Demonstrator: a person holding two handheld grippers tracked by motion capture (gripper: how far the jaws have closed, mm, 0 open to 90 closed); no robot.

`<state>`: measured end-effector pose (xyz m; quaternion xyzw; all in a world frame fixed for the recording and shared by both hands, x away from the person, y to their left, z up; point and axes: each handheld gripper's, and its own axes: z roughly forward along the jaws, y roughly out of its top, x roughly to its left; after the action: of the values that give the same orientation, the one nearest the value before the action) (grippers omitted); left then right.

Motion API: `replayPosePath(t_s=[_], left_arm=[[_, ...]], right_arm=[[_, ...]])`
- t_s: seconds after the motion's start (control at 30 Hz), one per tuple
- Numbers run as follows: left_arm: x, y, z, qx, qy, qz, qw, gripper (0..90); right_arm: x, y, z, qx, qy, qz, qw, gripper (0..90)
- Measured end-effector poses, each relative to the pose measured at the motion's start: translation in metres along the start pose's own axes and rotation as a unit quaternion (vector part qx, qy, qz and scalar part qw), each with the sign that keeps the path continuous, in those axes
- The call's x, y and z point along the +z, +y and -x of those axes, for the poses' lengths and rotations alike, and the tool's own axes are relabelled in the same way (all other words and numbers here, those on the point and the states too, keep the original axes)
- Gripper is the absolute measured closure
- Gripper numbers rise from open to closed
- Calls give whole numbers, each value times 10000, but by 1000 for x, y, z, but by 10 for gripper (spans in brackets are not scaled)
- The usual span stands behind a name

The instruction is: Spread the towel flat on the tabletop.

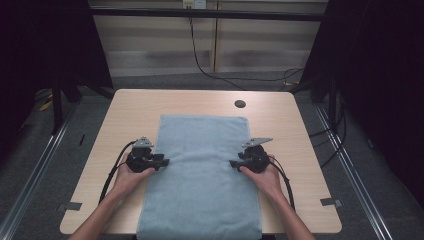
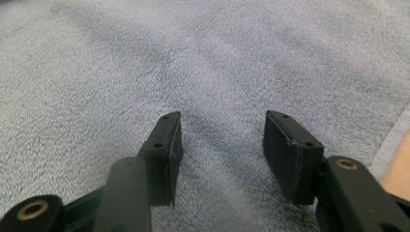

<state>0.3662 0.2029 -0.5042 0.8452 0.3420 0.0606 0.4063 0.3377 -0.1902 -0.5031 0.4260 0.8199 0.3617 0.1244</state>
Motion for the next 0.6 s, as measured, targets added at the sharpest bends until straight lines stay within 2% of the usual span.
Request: replayPosePath(t_s=[0.07,0.13,0.17,0.2,0.27,0.33,0.47,0.6], left_arm=[[-1,-2,3,10,-19,-3,10000,626],[-5,-5,8,102,-49,-40,9999,626],[-6,-8,11,116,-66,-35,9999,626],[-8,-10,13,120,-101,-21,9999,626],[-11,-14,17,-66,-257,9,9996,625],[-13,-17,20,22,-248,12,9997,626],[-18,-24,27,56,-231,52,9997,625],[-25,-32,37,30,-365,30,9993,625]], right_arm=[[-3,-3,-2,-4,23,3,10000,489],[-11,-14,-5,92,223,98,9997,489],[-11,-14,-5,92,223,98,9997,489],[-16,-18,-7,140,319,71,9994,489],[-18,-19,-8,156,348,56,9993,489],[-24,-26,-13,164,404,62,9990,489],[-31,-33,-19,121,553,41,9984,486],[-39,-43,-23,198,704,94,9973,487]])
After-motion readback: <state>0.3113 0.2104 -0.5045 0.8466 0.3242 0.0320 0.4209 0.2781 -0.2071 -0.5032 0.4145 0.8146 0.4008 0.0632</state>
